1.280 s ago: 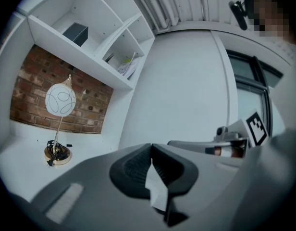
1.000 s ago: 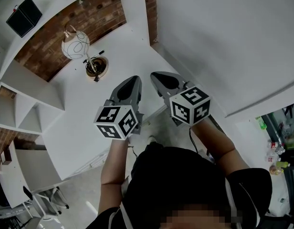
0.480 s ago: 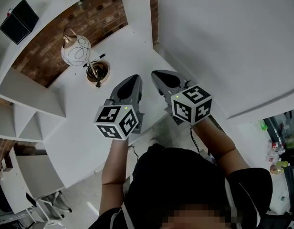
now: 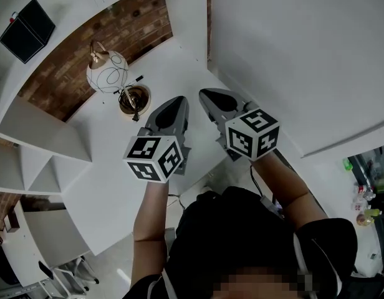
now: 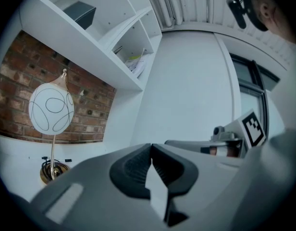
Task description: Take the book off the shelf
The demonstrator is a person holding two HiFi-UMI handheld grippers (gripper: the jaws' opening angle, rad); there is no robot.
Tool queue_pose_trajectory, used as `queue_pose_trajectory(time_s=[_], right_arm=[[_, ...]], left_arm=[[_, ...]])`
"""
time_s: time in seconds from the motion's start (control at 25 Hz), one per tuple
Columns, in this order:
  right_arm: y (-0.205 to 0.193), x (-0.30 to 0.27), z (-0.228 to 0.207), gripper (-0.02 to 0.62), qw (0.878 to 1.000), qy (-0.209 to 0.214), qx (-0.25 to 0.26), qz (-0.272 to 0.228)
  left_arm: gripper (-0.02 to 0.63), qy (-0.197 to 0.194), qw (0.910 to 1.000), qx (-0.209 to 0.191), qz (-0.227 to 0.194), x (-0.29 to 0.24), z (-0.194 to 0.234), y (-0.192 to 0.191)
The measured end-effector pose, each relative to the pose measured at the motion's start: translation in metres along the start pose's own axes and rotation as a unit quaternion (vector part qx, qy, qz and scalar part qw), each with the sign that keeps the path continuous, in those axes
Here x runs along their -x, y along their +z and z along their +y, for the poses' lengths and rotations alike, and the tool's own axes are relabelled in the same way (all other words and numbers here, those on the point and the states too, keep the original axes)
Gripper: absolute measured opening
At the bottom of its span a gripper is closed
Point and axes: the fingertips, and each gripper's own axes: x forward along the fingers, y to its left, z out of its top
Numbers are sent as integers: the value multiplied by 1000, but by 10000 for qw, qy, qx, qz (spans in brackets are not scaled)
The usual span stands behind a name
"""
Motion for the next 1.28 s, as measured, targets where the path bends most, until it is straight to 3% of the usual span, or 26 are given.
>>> queue_pose_trajectory(time_s=[0.48, 0.92, 1.28], right_arm=[[17, -21, -2, -2, 9999, 70, 134, 24], [62, -37, -29, -2, 9988, 256, 359, -203], [88, -50, -50, -2, 9974, 408, 479, -359]], left_arm=[[8, -51, 9998, -110, -153, -14, 12, 21], [8, 421, 9982, -208, -360, -40, 21, 58], [8, 593, 9972, -326, -332, -64, 26, 73]])
